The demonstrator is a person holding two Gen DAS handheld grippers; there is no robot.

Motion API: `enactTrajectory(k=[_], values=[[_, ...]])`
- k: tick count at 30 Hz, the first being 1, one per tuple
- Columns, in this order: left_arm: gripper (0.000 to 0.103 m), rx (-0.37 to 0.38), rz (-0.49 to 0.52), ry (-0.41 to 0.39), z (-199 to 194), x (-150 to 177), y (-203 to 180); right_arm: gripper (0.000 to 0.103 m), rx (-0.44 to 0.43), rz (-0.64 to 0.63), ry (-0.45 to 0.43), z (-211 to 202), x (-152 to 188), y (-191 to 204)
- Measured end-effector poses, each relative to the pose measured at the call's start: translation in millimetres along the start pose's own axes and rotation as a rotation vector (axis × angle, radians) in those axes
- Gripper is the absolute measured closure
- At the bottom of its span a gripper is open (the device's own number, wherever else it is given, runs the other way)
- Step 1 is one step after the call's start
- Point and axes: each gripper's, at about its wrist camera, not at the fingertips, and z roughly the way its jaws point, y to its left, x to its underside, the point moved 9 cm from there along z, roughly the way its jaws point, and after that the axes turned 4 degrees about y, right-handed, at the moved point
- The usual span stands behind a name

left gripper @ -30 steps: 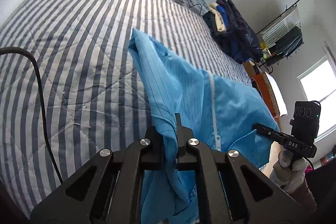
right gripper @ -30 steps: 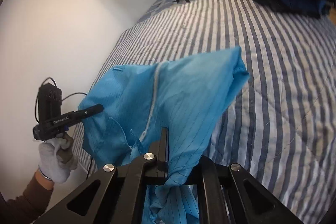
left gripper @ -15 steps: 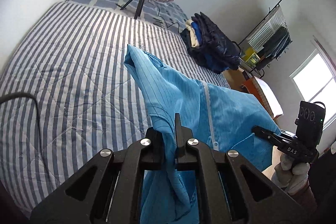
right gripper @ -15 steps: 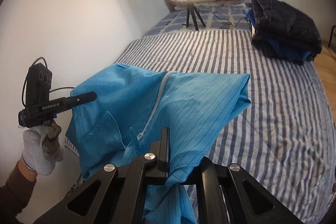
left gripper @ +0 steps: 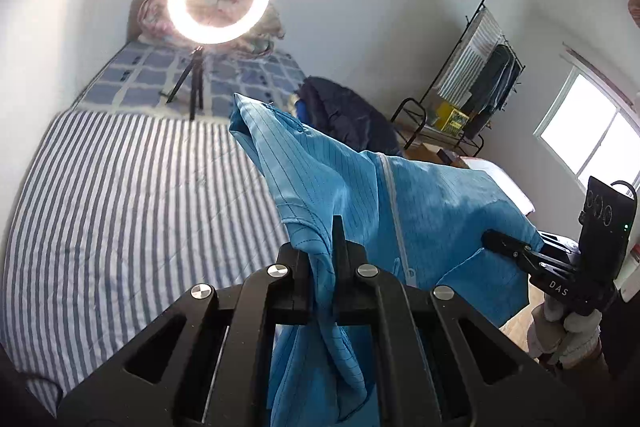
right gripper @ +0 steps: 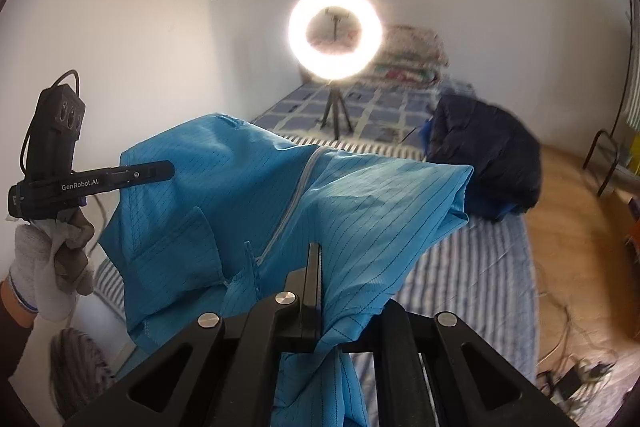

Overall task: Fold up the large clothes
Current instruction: 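Carry the held jacket with both grippers toward the dark clothes stack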

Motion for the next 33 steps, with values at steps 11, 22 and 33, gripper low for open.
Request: enactTrajectory(k=[11, 22, 33], values=[[0.100, 0.101, 0.041, -0.044, 83, -125, -50, 0.101, 0.131, 0.006, -0.094, 0, -99, -90], [0.101, 0.156, 0.096, -0.049, 223, -231, -74, 0.101, 0.271, 0.077, -0.131, 62, -199, -215], [0.101, 0.161, 0.075, -0.104, 313, -304, -66, 0.101, 0.388, 0.126, -0.171, 127, -273, -303]])
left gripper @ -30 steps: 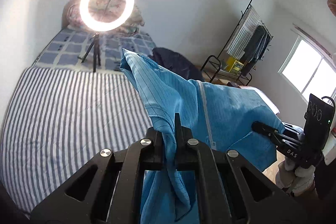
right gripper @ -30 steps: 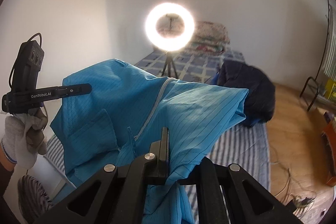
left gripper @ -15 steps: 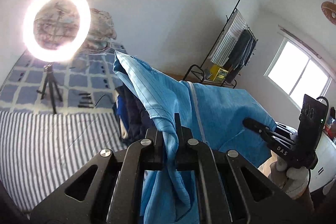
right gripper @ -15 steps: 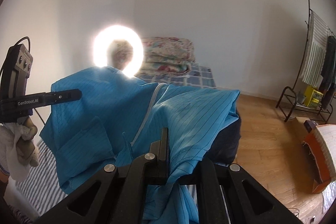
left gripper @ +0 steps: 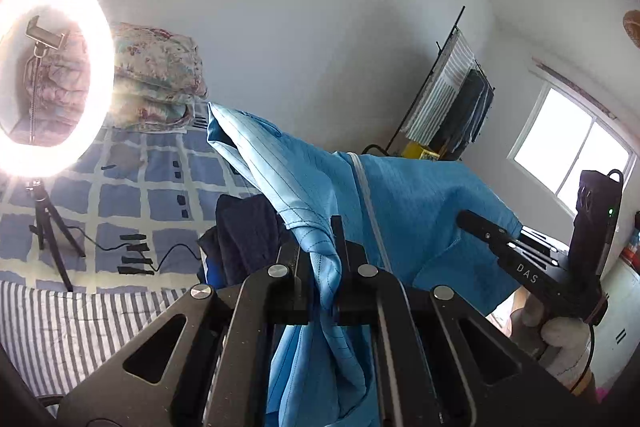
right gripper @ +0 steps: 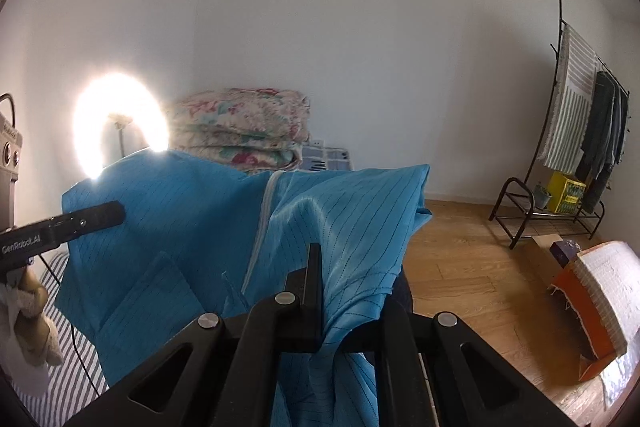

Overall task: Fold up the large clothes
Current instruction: 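Carry the held jacket with both grippers toward the dark clothes stack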

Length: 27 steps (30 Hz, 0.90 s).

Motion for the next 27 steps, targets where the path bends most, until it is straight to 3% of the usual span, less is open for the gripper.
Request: enactTrajectory(k=[11, 17, 24, 27], values=[[0.101, -0.025, -0.015, 0.025, 84, 7, 21, 0.101, 0.033, 0.020, 0.020, 80, 1, -22], [0.101, -0.031, -0.030, 0.056, 133, 26, 38, 0.101, 0.047, 0.029, 0.039, 117, 20, -37], [0.101, -0.151, 0.009, 0.120, 183, 70, 65, 0.101, 0.069, 0.035, 0.127, 170, 71, -64], [0.100, -0.192, 0.010, 0.141, 189, 79, 82, 0.097, 0.077, 0.103, 0.168, 187, 91, -87]])
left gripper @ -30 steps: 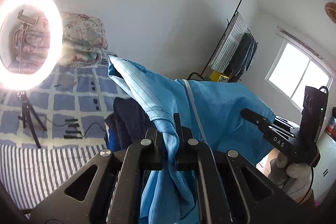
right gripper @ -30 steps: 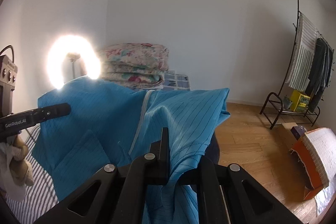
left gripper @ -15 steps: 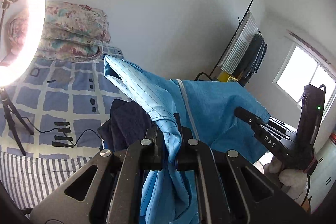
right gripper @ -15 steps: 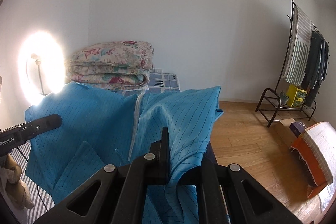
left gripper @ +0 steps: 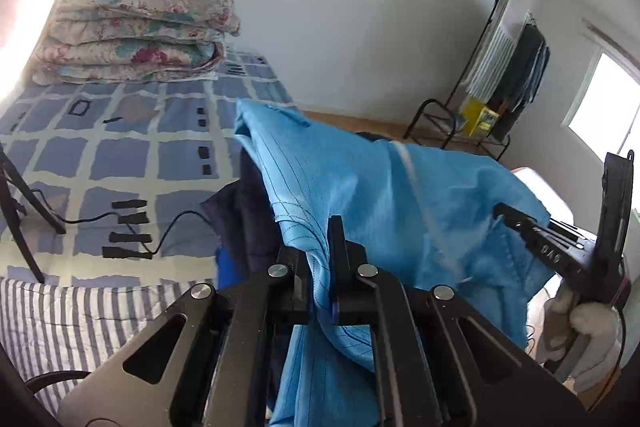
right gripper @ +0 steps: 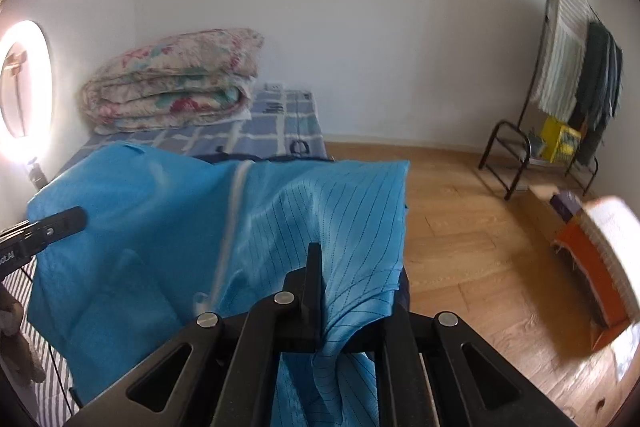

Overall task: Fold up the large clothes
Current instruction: 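Carry the held jacket with both grippers toward the dark clothes stack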

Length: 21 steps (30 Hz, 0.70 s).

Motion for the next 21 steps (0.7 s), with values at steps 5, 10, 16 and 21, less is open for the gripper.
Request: enactTrajectory(k=[5, 10, 16, 21], values=[[0.088, -0.081, 0.004, 0.052, 9, 12, 18, 0.068, 0.011, 0.105, 0.063, 19, 18, -39], [0.077, -0.081, -0.035, 0.081, 1, 26, 26, 0.058, 0.075, 0.147, 0.113, 17, 34, -58], [0.074, -0.086, -0.016, 0.067, -45, 29, 18, 0.051, 0.116, 0.149, 0.104, -11, 36, -65], [0.074, -0.064, 0.000, 0.050, -101, 32, 1, 0.046, 0.093, 0.156, 0.072, -50, 30, -58]])
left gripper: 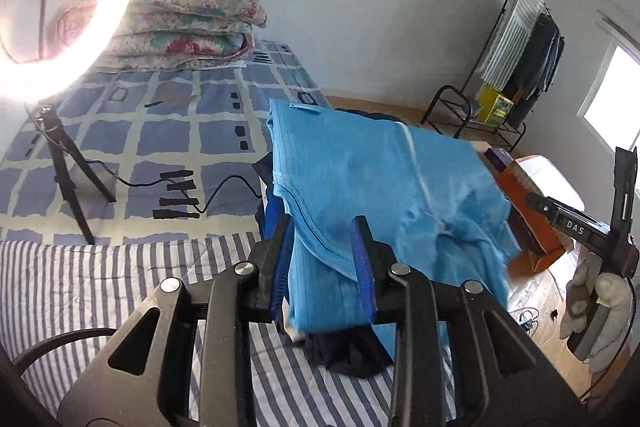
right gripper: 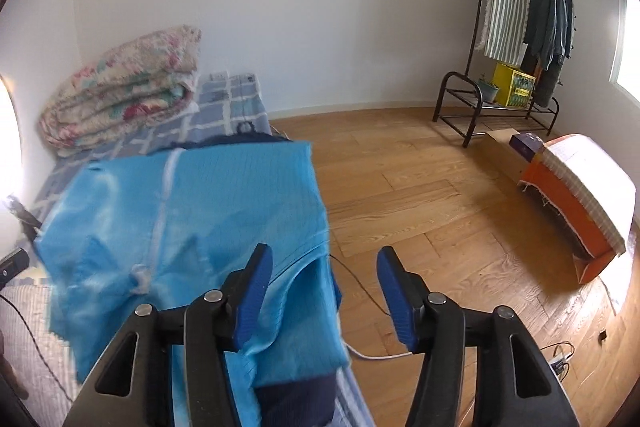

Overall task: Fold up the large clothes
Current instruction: 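Lower the jacket onto the dark clothes stack and open both grippers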

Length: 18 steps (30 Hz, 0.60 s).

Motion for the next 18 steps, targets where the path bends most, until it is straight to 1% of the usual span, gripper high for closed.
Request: enactTrajectory(k=[5, 6, 13, 14, 16, 18], values=[[0.074, 0.009, 0.023, -0.021, -58, 11, -12, 0.046, -0.008, -0.052, -0.013, -49, 4, 18], [0.074, 0.014, 0.020, -0.033, -75, 13, -15, 0.046, -0.008, -0.063, -0.017, -60, 5, 21], [0.074, 0.041, 0.034, -0.097, -171, 35, -34, 0.043, -0.008, -0.106, -0.072, -158, 14, 42], [0.074, 0.040, 0.040, -0.108, -187, 40, -38, 0.042, -0.013, -0.109, -0.078, -169, 14, 46], [0.074, 0.028, 0.061, -0.133, -216, 51, -44, 0.041, -0.027, -0.113, -0.097, -202, 21, 54], [0.074, 0.023, 0.078, -0.152, -244, 64, -50, 0.037, -0.038, -0.120, -0.115, -230, 29, 61]])
